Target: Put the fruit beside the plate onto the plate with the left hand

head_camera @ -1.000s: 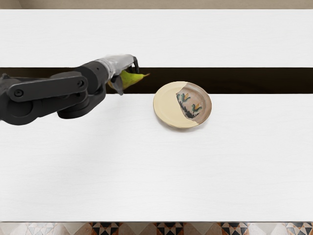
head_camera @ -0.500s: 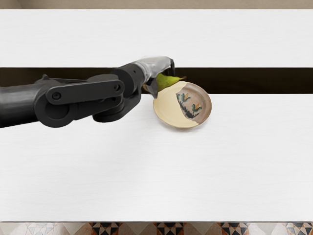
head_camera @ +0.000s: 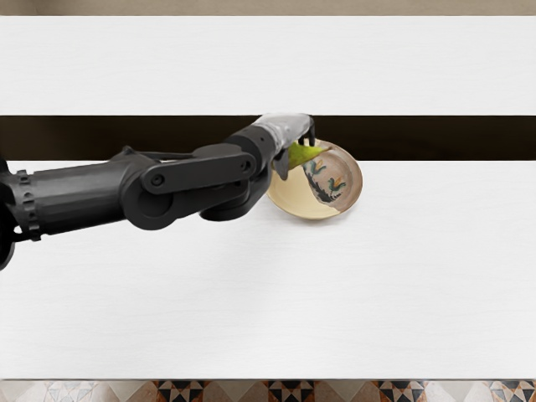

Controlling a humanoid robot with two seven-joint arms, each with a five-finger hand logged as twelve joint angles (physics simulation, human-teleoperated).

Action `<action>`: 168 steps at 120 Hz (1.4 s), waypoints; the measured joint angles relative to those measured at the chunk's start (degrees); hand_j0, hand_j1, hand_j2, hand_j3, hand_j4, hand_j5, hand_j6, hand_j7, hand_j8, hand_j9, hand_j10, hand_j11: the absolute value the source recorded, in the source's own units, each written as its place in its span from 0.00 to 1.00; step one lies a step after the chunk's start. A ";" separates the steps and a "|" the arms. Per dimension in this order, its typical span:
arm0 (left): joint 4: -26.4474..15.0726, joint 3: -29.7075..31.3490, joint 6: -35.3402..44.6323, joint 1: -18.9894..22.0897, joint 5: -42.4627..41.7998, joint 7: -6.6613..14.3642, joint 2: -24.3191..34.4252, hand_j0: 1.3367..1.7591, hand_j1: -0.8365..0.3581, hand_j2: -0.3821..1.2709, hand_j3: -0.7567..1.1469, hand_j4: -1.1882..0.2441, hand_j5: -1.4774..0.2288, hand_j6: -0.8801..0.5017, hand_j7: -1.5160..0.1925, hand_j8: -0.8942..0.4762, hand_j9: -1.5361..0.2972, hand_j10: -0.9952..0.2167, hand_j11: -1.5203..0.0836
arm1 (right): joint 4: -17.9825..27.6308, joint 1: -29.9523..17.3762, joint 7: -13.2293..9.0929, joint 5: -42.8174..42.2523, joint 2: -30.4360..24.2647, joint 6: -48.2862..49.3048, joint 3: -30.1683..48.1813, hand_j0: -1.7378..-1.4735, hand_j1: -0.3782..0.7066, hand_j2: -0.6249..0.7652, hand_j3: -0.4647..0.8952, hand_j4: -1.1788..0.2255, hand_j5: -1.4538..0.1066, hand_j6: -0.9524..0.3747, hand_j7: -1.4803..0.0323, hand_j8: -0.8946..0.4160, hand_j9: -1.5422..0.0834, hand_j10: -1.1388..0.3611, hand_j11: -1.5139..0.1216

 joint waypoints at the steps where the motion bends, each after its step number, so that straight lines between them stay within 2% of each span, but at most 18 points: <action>1: 0.07 0.01 0.00 0.00 0.00 0.00 0.00 0.74 0.54 0.29 0.40 0.61 0.34 0.43 0.38 0.41 0.38 0.47 0.41 | 0.00 0.00 -0.01 0.00 0.00 0.00 0.00 0.30 0.03 0.45 0.34 0.84 0.93 0.72 0.98 0.68 0.95 0.76 0.93; 71: 0.76 0.95 0.03 1.06 0.07 -0.01 0.00 0.74 0.54 0.29 0.40 0.60 0.36 0.43 0.38 0.41 0.39 0.47 0.42 | 0.00 -0.04 0.00 0.00 0.00 0.00 0.00 0.30 0.03 0.45 0.34 0.84 0.93 0.72 0.98 0.68 0.95 0.76 0.93; 98: 0.63 0.86 0.20 0.89 0.20 -0.05 0.00 0.75 0.63 0.27 0.40 0.61 0.53 0.42 0.55 0.42 0.54 0.53 0.60 | 0.00 -0.08 -0.01 0.00 0.00 0.00 -0.05 0.30 0.03 0.45 0.34 0.84 0.93 0.72 0.98 0.68 0.95 0.76 0.93; 127: 0.41 0.83 0.24 0.56 0.17 -0.07 0.00 0.76 0.69 0.30 0.40 0.62 0.61 0.43 0.63 0.43 0.60 0.57 0.68 | 0.00 -0.09 0.00 0.00 0.00 0.00 -0.08 0.30 0.03 0.45 0.34 0.84 0.93 0.72 0.98 0.68 0.95 0.76 0.93; 157: -4.96 0.22 -0.29 -1.46 -0.82 -0.06 0.00 0.76 0.70 0.28 0.40 0.63 0.64 0.43 0.66 0.44 0.63 0.58 0.71 | 0.00 -0.11 0.01 0.00 0.00 0.00 -0.09 0.30 0.03 0.45 0.34 0.84 0.93 0.72 0.98 0.68 0.95 0.76 0.93; 168: -9.51 0.14 -0.55 -3.56 -3.14 -0.06 4.97 0.76 0.71 0.27 0.40 0.63 0.65 0.43 0.67 0.45 0.63 0.59 0.71 | 0.01 -0.15 0.00 0.00 0.00 0.02 -0.09 0.30 0.03 0.45 0.34 0.84 0.93 0.72 0.98 0.68 0.95 0.76 0.93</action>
